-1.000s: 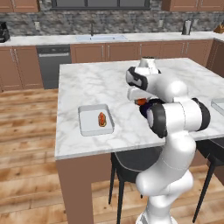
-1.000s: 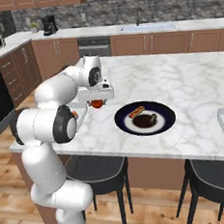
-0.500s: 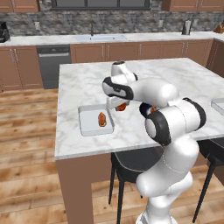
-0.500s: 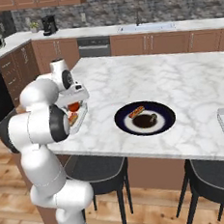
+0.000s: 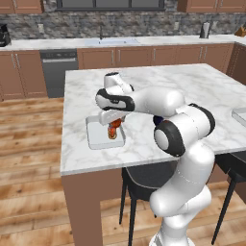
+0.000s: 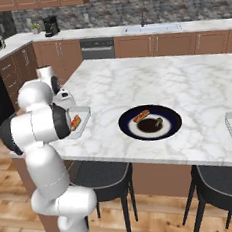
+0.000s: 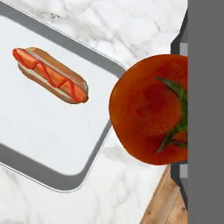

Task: Place one cooked food and one vegetable from the large plate to each tupperware container.

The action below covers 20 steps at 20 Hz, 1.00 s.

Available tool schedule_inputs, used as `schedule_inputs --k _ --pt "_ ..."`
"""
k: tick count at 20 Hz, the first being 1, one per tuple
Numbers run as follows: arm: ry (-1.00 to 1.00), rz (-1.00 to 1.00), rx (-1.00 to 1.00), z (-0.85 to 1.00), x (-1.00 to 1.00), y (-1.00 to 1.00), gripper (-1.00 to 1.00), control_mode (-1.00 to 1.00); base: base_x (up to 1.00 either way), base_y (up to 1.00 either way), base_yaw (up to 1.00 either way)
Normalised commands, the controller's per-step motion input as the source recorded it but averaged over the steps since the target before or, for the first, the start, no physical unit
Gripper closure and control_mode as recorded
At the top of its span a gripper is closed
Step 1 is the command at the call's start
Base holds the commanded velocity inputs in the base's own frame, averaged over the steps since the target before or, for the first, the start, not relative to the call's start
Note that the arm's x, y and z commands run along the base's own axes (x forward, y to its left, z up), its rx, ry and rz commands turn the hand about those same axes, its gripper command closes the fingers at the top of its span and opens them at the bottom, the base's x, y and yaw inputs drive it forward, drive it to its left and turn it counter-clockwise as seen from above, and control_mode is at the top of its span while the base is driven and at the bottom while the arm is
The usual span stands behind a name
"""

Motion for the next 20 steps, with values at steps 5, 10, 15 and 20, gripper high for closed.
schedule_inputs --k 5,10,15,20 --pt "0.00 0.00 0.15 -0.42 0.34 0.22 1.00 -1.00 0.00 0.00 0.00" --pt "0.00 0.00 0.15 -0.36 0.52 0.33 1.00 -1.00 0.00 0.00 0.00" --pt "-0.03 -0.08 0.00 -0.18 0.35 0.31 1.00 -1.00 0.00 0.00 0.00" --pt "-0.06 -0.10 -0.02 -0.49 0.00 0.00 1.00 -1.00 0.00 0.00 0.00"
